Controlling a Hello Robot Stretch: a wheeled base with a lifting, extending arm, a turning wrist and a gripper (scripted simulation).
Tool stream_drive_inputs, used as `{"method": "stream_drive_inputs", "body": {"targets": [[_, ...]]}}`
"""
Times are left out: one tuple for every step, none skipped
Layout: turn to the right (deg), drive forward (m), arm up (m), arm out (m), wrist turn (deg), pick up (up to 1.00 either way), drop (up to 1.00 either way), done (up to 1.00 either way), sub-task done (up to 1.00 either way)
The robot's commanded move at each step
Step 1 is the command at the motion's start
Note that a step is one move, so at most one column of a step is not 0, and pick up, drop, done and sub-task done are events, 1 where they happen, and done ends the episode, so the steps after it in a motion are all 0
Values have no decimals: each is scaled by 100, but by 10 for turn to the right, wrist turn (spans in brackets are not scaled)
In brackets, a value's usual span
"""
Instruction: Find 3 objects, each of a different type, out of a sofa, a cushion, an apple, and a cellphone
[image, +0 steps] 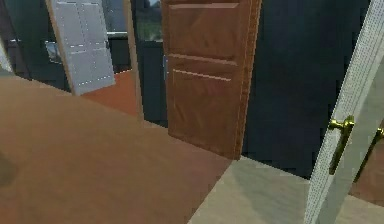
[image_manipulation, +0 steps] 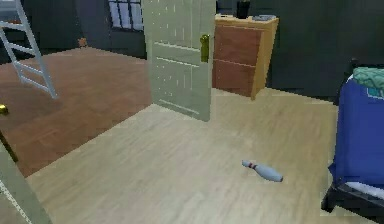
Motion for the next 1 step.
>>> {"method": "stream_drive_inputs", "body": {"targets": [[0,25,0,0,0,0,0,0,0]]}}
